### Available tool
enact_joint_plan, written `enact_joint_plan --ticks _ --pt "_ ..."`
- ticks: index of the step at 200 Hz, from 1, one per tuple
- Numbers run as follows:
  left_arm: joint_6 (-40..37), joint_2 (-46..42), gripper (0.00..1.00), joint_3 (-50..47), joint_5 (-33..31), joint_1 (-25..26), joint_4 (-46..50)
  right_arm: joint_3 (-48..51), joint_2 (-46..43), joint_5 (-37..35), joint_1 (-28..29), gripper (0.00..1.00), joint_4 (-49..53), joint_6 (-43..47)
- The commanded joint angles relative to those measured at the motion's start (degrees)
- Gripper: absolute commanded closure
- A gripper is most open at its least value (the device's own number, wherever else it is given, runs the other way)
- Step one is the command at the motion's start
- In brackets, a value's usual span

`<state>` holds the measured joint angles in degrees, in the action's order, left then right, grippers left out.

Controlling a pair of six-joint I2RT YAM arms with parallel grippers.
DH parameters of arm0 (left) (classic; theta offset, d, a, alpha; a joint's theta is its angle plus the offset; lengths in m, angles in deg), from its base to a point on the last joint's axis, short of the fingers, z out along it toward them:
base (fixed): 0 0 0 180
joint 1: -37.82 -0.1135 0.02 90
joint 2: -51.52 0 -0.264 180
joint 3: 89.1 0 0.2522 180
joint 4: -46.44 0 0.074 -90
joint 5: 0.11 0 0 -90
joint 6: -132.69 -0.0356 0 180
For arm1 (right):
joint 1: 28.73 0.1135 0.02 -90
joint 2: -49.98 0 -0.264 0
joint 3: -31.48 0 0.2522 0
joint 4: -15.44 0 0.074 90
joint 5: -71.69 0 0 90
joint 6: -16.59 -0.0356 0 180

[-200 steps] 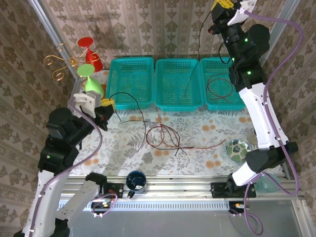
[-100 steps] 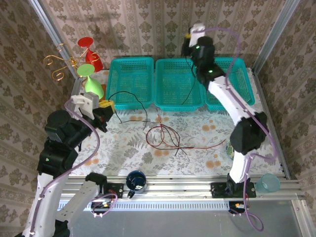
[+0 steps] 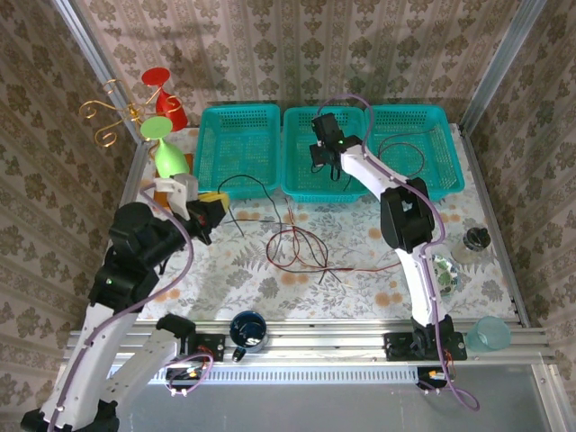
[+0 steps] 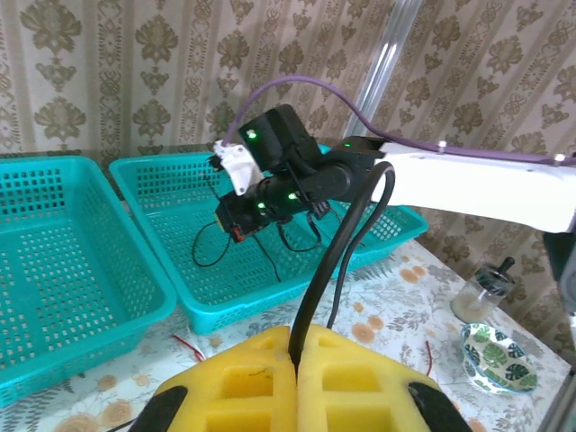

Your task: Untangle the cables

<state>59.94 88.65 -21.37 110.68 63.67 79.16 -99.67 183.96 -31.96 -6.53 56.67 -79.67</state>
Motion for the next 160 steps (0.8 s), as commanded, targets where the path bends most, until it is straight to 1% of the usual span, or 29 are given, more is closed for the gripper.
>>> enact_joint_plan --ticks 1,19,39,51,65,73,91,108,118,138,149,160 --pt "2.08 -0.13 1.0 -0.41 -1.81 2.55 -4.37 -2.86 1.97 3.09 0.35 0.99 9.09 -1.92" --pt "1.31 0.52 1.0 0.06 -2.89 3.39 -4.16 -3.46 2.82 5.08 0.22 0.94 10.57 -0.57" --pt "0.6 1.86 1.0 1.14 -3.31 3.94 -3.34 -6.61 4.94 5.08 -0.25 0.88 15.11 -0.29" --pt "0.56 2.58 1.0 1.57 -3.44 4.36 -3.22 -7.06 5.04 6.26 -0.65 0.77 16.36 -0.23" --pt "0.71 3.25 1.0 1.82 -3.82 5.1 -3.51 -7.05 3.74 7.42 -0.98 0.58 16.75 0.08" --pt "1.37 3.63 1.0 1.9 -4.16 5.41 -3.86 -6.98 2.38 8.54 -1.22 0.5 16.55 0.42" --pt "3.81 5.06 1.0 2.08 -4.45 5.62 -5.32 -6.18 -1.71 9.28 -1.76 0.38 15.2 0.05" --pt "4.52 6.65 1.0 2.87 -4.48 5.96 -6.11 -6.19 -5.29 9.1 -2.12 0.28 14.54 -0.03" --pt "4.73 7.41 1.0 3.31 -4.99 6.27 -6.45 -6.27 -7.27 9.03 -2.3 0.24 14.59 0.26" --pt "6.68 8.94 1.0 4.63 -8.09 6.41 -6.43 -5.62 -11.31 10.95 -2.65 0.2 15.42 0.47" --pt "7.95 9.92 1.0 4.89 -9.05 6.41 -6.8 -3.27 -14.45 12.89 -2.77 0.16 14.84 0.13" --pt "8.91 10.94 1.0 4.91 -8.79 6.48 -8.03 0.59 -18.02 13.99 -2.92 0.11 12.65 -0.58"
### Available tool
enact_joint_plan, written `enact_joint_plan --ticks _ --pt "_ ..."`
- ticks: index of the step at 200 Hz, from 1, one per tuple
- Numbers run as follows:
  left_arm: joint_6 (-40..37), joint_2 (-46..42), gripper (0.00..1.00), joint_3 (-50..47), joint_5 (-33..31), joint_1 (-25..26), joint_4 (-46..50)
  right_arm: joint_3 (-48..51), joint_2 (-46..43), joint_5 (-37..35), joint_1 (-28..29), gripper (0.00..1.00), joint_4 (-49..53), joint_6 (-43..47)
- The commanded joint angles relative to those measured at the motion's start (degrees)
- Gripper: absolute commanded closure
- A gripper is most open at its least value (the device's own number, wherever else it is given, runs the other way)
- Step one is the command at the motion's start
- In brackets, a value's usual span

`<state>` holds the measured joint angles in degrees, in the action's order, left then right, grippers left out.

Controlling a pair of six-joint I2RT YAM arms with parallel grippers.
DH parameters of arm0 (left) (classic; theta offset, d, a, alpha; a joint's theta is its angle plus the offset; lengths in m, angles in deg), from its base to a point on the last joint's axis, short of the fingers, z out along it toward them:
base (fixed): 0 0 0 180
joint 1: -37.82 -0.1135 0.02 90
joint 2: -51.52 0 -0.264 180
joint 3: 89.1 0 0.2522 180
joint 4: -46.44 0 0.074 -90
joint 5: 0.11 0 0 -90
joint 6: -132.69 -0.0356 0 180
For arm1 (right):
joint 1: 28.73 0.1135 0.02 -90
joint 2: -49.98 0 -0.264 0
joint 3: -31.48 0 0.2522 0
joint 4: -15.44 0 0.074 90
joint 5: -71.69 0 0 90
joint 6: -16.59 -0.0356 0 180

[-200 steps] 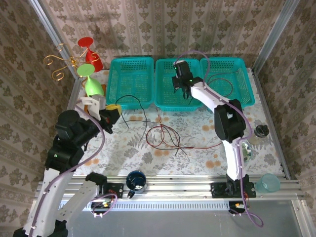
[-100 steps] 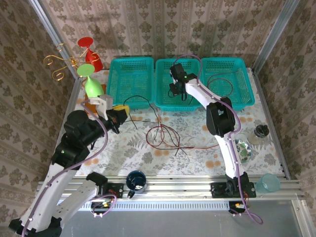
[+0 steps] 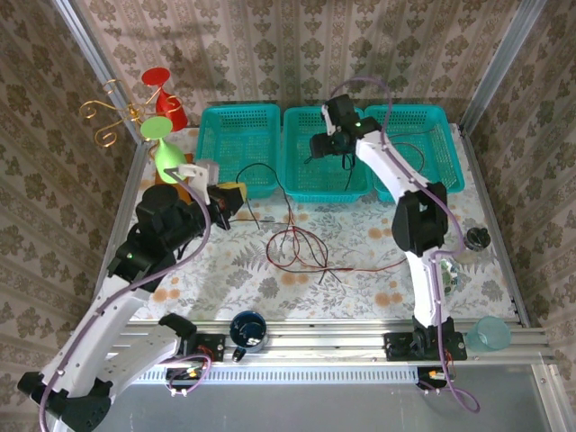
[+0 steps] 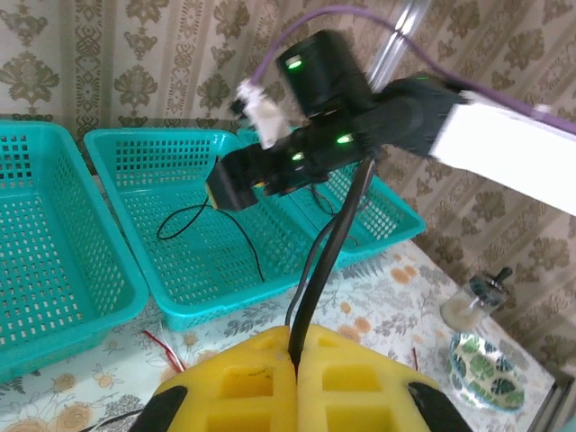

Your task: Untangle the cables

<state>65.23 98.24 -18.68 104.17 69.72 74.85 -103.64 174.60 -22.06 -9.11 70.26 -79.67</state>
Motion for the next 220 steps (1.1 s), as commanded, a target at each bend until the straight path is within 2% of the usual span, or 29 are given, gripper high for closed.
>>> enact_joint_plan --ticks 1,44,75,101,127,179,220 --pt "3.68 1.44 1.0 2.22 -2.26 0.44 -3.87 5.0 -8.99 4.14 -0.36 0.1 -1.23 -0.63" --pt "3.72 5.68 1.0 4.84 -0.8 0.88 -6.22 13.55 -17.82 7.64 -2.15 0.03 -5.37 -3.14" --pt "2.85 8.56 1.0 7.08 -0.35 1.74 -6.72 18.87 -22.96 9.22 -3.79 0.04 -7.72 -4.85" --pt "0.26 9.56 1.0 9.48 -1.42 2.55 -5.83 24.2 -25.9 13.4 -3.87 0.09 -11.68 -4.27" --pt "-3.52 7.43 1.0 10.87 -5.07 2.48 -3.55 23.33 -22.16 18.8 -3.31 0.21 -10.63 -8.1" --pt "-6.85 -1.16 1.0 10.49 -10.41 0.33 5.65 18.34 -12.49 21.35 1.41 0.2 -8.76 -12.4" --pt "-6.65 -6.79 1.0 9.45 -11.56 -2.27 13.1 11.87 -5.22 21.42 4.31 0.19 -4.57 -9.81"
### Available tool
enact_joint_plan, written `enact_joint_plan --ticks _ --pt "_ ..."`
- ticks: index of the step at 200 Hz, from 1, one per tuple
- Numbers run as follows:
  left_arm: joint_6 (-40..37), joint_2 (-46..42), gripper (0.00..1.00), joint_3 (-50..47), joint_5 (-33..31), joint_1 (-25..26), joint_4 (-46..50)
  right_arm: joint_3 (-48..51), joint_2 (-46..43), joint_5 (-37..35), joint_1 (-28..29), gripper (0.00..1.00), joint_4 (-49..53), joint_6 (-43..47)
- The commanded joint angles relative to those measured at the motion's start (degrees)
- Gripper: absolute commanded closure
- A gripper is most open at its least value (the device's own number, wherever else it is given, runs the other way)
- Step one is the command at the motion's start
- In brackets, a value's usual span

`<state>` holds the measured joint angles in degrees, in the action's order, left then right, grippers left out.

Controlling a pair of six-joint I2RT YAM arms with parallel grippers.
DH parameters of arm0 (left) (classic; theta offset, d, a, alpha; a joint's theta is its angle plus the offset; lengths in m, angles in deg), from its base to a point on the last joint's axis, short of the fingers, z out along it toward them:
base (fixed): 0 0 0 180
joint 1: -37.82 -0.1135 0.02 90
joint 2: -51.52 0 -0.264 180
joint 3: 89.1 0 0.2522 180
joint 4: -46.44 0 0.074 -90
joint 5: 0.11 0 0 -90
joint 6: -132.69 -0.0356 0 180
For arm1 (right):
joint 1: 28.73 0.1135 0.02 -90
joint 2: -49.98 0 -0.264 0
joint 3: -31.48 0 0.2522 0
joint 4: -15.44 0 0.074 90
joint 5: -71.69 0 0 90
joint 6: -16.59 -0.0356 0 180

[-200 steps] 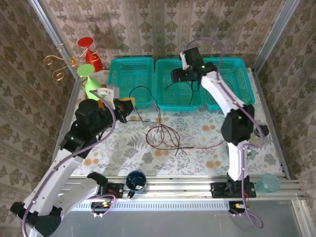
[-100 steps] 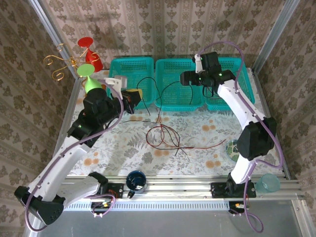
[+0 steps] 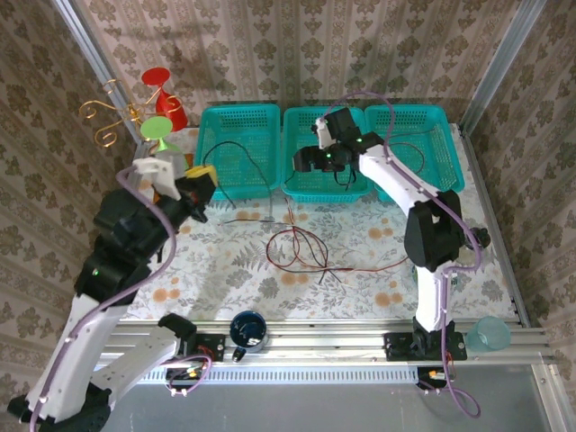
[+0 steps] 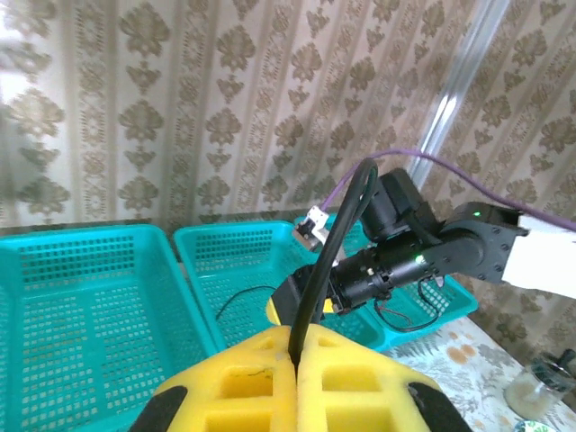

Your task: Untangle the cables

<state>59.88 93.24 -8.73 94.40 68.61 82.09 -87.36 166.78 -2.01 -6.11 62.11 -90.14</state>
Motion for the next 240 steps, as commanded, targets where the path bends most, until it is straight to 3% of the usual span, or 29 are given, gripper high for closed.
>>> enact_joint_plan --ticks 1,46,149,240 --pt "-1.29 -1.89 1.0 -0.55 -1.79 -1.2 5.92 -4.47 2.81 1.37 1.4 0.19 3.66 0.7" --pt "-1.12 -3.66 1.0 -1.43 -1.61 -1.96 7.72 -7.1 6.49 -1.93 3.31 0.19 6.26 3.53" --pt "-0.32 -2.95 1.0 -2.76 0.32 -2.44 6.72 -10.08 10.32 -1.42 4.55 0.16 10.23 6.65" --pt "0.35 -2.6 1.0 -3.19 1.2 -2.57 5.97 -14.97 13.74 -10.3 4.68 0.16 15.49 8.78"
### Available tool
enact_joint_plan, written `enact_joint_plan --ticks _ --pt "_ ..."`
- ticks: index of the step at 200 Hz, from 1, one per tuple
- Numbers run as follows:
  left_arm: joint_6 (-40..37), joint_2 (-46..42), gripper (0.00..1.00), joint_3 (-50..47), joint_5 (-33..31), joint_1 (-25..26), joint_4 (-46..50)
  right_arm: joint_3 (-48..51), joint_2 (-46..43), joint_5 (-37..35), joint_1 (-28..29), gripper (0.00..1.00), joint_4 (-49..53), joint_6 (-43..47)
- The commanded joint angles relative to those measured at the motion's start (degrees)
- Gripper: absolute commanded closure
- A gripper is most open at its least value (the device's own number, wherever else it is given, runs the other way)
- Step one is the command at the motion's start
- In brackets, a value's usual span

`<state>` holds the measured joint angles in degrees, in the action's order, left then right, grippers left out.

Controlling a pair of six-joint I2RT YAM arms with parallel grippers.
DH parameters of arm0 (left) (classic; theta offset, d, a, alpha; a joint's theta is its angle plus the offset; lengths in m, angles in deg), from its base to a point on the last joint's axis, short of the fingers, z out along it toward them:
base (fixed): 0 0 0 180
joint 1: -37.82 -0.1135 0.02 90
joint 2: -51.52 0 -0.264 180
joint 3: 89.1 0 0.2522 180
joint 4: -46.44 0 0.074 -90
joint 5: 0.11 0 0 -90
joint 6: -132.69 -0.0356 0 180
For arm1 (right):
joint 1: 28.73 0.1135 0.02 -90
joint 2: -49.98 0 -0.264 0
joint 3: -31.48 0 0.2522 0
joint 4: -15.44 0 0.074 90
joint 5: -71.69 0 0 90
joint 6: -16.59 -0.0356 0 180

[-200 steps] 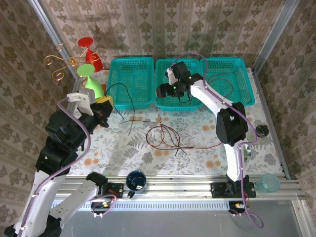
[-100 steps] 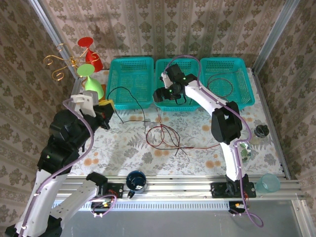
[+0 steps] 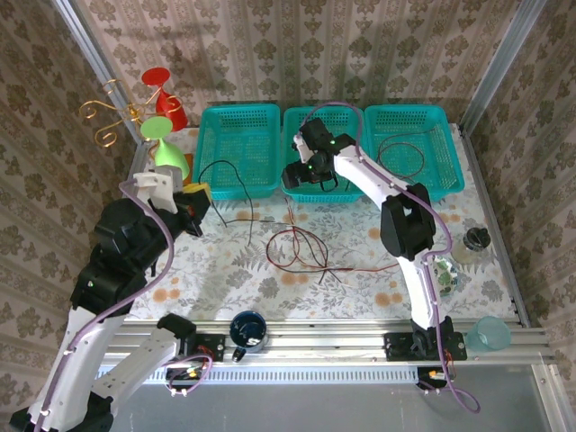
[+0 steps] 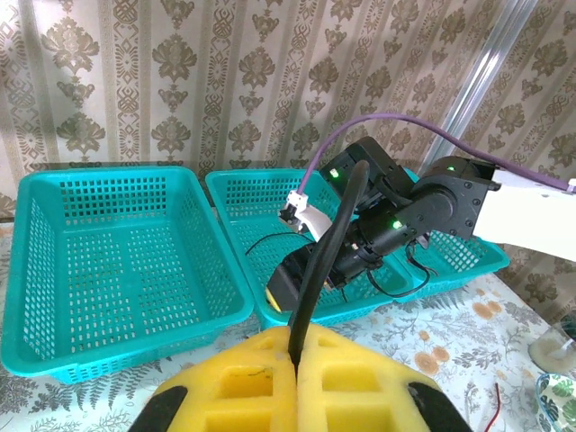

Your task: Untangle the cables

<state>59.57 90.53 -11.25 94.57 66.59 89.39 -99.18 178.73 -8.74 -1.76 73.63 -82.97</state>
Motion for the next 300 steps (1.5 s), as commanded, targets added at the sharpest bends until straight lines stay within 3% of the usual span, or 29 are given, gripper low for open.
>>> enact_joint_plan --ticks 1,53,143,206,262,300 --pt "0.63 0.11 1.0 -0.7 1.02 -0.56 -1.33 -3.19 1.82 -3.62 0.31 0.16 4.03 1.63" --pt "1.52 1.61 1.0 0.03 3.41 -0.56 -1.58 -3.86 1.77 -3.64 -0.62 0.16 4.45 0.9" --pt "1.65 13.72 1.0 7.9 8.88 -0.42 -10.67 17.89 -24.22 6.87 -6.15 0.15 -9.0 -5.89" --pt "-1.12 28.88 1.0 20.84 12.14 -0.3 -17.24 32.76 -42.95 7.23 -12.7 0.14 -12.44 -8.59" --pt "-1.81 43.8 1.0 33.89 16.03 0.66 -19.97 39.09 -53.18 7.48 -16.27 0.14 -11.19 -9.21" --pt "-5.15 51.99 1.0 36.27 12.29 1.8 -19.28 41.41 -58.2 8.1 -17.63 0.13 -9.44 -8.75"
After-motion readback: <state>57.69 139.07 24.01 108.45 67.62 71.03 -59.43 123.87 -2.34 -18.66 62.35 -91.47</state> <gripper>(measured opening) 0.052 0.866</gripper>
